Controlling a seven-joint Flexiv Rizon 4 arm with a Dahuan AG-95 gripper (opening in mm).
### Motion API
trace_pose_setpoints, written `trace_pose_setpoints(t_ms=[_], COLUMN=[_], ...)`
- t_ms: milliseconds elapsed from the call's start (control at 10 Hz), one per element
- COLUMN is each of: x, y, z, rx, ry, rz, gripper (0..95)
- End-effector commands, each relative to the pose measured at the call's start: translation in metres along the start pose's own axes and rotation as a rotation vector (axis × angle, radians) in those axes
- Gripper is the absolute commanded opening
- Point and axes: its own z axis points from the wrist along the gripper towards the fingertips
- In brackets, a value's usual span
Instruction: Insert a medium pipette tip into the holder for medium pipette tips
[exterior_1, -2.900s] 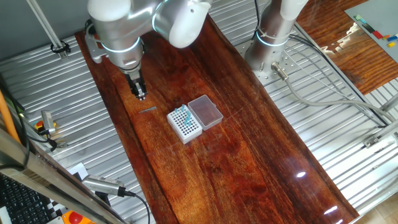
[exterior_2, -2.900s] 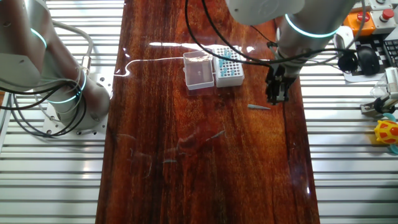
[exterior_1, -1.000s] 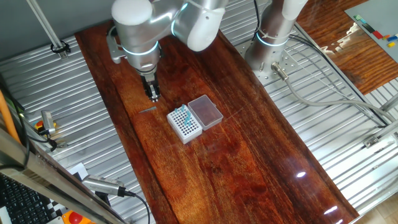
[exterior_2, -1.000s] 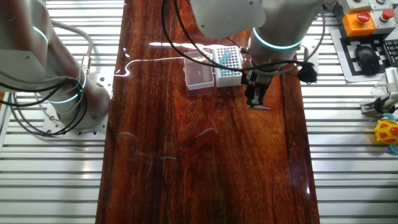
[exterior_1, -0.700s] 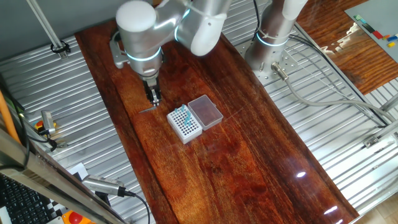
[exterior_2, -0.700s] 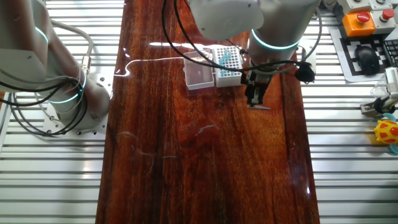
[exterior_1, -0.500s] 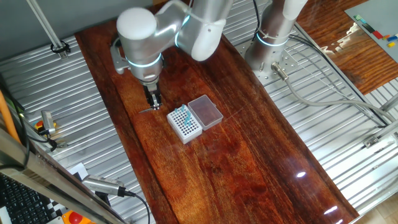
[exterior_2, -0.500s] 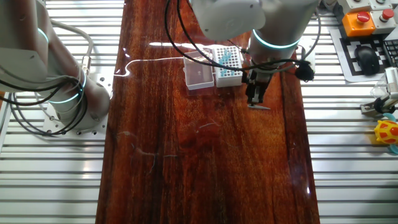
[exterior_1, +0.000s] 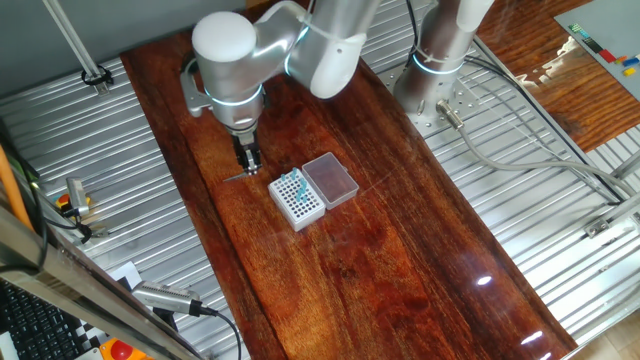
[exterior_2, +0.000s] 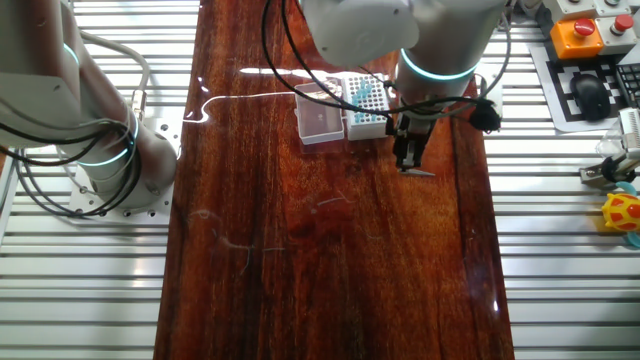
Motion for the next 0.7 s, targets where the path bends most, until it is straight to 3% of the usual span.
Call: trace_pose_setpoints(t_ms=[100,700], x=[-0.001,-0.002], y=[0.000,-0.002], z=[0.004,0.015], rx=[-0.005,-0.004], ry=[-0.006,-0.008], rz=[0.005,0.006], gripper=[19.0,19.0])
